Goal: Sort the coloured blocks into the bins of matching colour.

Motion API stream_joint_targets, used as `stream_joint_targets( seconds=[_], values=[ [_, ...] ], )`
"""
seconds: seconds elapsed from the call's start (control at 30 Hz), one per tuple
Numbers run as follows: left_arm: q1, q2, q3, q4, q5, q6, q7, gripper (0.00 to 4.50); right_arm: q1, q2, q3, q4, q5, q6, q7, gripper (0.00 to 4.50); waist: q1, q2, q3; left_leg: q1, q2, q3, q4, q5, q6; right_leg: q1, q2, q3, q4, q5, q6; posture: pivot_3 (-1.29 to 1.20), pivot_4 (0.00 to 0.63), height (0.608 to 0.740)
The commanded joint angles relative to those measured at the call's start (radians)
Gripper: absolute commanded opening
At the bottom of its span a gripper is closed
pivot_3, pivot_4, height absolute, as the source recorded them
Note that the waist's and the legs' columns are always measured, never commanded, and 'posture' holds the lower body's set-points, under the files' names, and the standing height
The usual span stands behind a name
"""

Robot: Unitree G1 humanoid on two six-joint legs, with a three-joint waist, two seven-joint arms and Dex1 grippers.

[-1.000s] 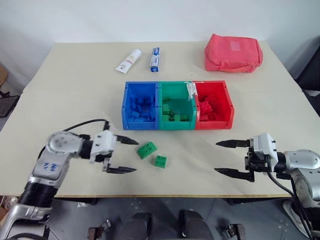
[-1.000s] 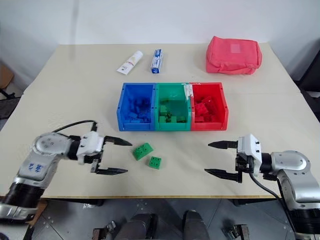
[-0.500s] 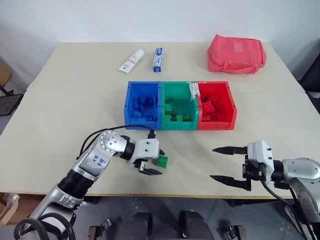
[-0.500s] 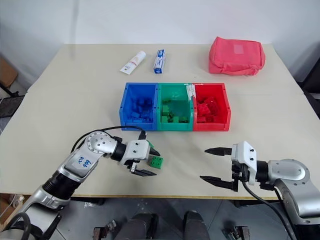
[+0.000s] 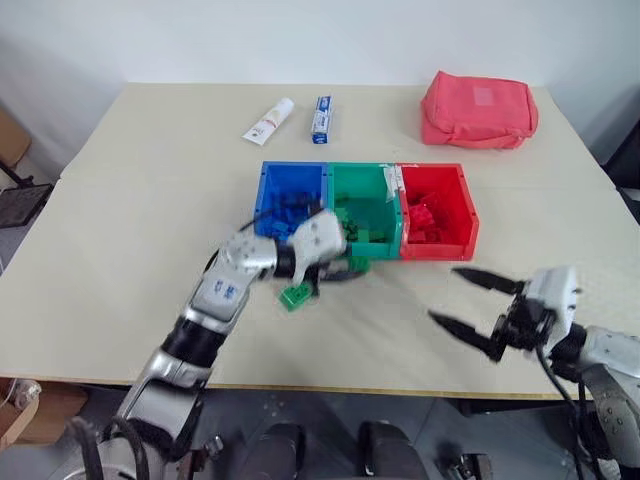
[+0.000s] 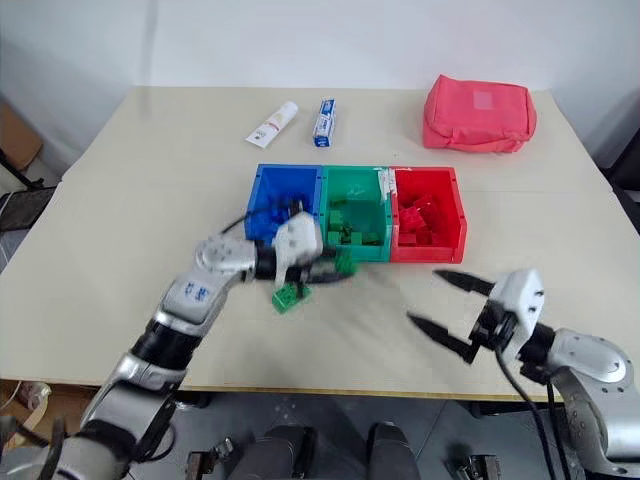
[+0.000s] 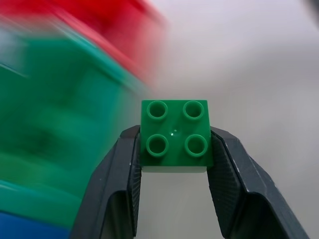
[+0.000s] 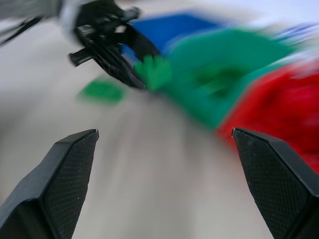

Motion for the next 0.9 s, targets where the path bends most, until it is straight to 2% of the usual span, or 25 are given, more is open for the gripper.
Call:
stream_joint_targets(
  seconds=[0.03,0.13,0.2,0.4,0.47,0.53,0.63,0.73,0.8,0.9],
  values=[
    [-0.108,-0.065,0.047,0.180,0.050,-0.085,0.180,1.47,-0.004,0.027,-0.041,-0.025,0.003,-0.014,-0.074,4.50,0.000,0.000,0.000,0.000,0.000,0.000,0.000,0.000,0.000,0.000,0.000,-0.001,0.000,0.000,0.000,0.00,0.150,0.740],
    [-0.168,-0.103,0.064,0.300,0.062,-0.115,0.245,1.47,0.004,0.030,-0.032,-0.039,0.011,-0.005,-0.081,4.50,-0.005,0.000,0.000,0.000,0.000,0.002,-0.001,0.000,0.000,-0.001,0.001,-0.001,0.000,0.000,0.000,0.00,0.150,0.740],
    [-0.175,-0.112,0.063,0.321,0.051,-0.134,0.231,2.22,0.006,0.029,-0.028,-0.040,0.014,-0.005,-0.082,4.50,-0.008,0.000,0.000,0.000,0.000,0.002,-0.001,0.000,0.000,-0.001,0.001,0.000,0.001,0.000,0.000,0.00,0.150,0.740],
    [-0.112,-0.078,0.095,0.248,-0.010,-0.216,0.150,4.04,0.006,0.023,-0.020,-0.034,0.004,-0.022,-0.069,4.50,-0.008,0.000,0.000,0.000,0.000,0.002,-0.001,0.000,0.000,-0.002,0.001,0.000,0.002,0.000,0.000,0.00,0.150,0.740],
    [-0.089,-0.048,0.108,0.232,-0.012,-0.250,0.139,4.43,0.006,0.018,-0.015,-0.032,0.002,-0.025,-0.059,4.50,-0.009,0.000,0.000,0.000,0.000,0.002,-0.001,0.000,0.000,-0.002,0.001,0.001,0.002,0.000,0.000,0.00,0.150,0.740],
    [-0.026,0.028,0.124,0.192,-0.032,-0.286,0.065,4.43,0.001,0.012,-0.008,-0.024,0.002,-0.030,-0.042,4.50,-0.012,0.000,0.000,0.000,0.001,0.002,-0.001,0.000,0.000,-0.002,0.001,0.001,0.002,0.000,0.000,0.00,0.150,0.740],
    [0.105,0.150,0.167,0.092,-0.139,-0.338,-0.126,4.43,-0.014,-0.006,0.010,0.005,-0.013,-0.046,0.005,4.50,-0.022,0.001,-0.001,0.002,0.001,0.003,-0.004,0.000,0.000,-0.003,0.001,0.003,0.002,0.000,0.000,0.00,0.150,0.740],
    [0.277,0.298,0.283,0.021,-0.257,-0.372,-0.283,4.43,-0.039,-0.038,0.069,0.038,-0.052,-0.082,0.088,4.50,-0.029,0.001,-0.001,0.002,0.001,0.001,-0.004,0.000,-0.001,-0.003,-0.001,0.003,0.001,0.000,0.000,0.00,0.150,0.740],
    [0.364,0.364,0.355,0.004,-0.303,-0.397,-0.325,4.43,-0.051,-0.060,0.102,0.055,-0.058,-0.089,0.142,4.50,-0.033,0.001,-0.001,0.002,0.002,0.001,-0.004,0.000,-0.001,-0.002,-0.001,0.003,0.001,0.000,0.000,0.00,0.150,0.740],
    [0.488,0.420,0.431,-0.051,-0.321,-0.364,-0.286,4.43,-0.078,-0.072,0.135,0.086,-0.080,-0.129,0.192,4.50,-0.027,0.001,-0.001,0.002,0.001,-0.001,-0.003,-0.001,-0.001,-0.001,-0.002,0.003,0.000,0.000,-0.001,0.00,0.150,0.740]
  ],
)
